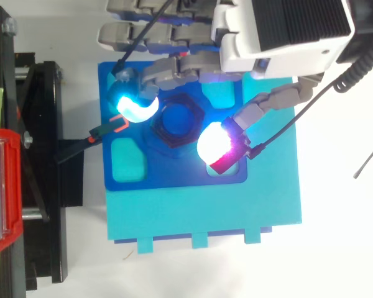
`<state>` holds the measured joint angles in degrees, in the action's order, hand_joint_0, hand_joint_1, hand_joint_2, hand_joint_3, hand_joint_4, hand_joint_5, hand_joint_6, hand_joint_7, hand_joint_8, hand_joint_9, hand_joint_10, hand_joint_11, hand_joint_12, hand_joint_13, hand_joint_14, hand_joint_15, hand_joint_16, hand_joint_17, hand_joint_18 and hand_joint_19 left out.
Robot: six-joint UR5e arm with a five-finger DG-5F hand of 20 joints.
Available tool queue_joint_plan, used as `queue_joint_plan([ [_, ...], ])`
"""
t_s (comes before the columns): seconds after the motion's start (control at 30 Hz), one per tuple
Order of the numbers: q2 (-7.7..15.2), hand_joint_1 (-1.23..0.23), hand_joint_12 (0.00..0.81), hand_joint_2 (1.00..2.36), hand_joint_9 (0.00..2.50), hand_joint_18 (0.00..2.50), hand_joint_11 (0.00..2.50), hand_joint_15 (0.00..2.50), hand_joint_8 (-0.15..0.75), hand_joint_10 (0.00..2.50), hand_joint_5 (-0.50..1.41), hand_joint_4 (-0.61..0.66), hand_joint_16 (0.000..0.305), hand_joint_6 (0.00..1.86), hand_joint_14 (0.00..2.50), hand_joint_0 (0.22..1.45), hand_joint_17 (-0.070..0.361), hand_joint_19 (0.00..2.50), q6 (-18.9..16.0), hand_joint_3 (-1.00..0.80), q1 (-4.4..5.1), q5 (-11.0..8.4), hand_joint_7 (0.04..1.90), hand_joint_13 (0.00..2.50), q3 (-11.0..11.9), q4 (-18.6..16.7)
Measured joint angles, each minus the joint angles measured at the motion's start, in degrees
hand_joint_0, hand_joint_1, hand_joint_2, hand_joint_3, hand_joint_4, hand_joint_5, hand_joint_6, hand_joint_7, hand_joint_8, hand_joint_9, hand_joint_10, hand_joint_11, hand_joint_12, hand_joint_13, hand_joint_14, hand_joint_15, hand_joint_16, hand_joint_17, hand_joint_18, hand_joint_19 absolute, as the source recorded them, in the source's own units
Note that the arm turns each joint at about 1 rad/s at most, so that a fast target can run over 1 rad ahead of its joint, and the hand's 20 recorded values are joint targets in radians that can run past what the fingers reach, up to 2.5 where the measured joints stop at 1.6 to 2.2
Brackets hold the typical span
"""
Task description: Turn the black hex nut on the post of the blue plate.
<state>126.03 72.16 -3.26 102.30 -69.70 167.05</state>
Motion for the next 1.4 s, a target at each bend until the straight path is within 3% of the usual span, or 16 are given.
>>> queue_joint_plan([
  [0.9, 0.0, -0.75, 0.314, 1.0, 0.0, 0.0, 0.0, 0.0, 0.151, 0.0, -0.26, 0.16, 0.046, 0.5, 0.0, 0.52, 0.103, 0.04, 0.0, -0.5, -0.13, 0.17, 0.85, 0.0, 0.0, 0.0],
  [1.4, 0.0, -0.64, 0.391, 1.0, 0.0, 0.0, 0.0, 0.0, 0.219, 0.0, -0.27, 0.21, 0.062, 0.5, 0.0, 0.34, 0.138, 0.03, 0.1, -0.5, -0.38, 1.05, 0.81, 0.0, 0.0, 0.1],
])
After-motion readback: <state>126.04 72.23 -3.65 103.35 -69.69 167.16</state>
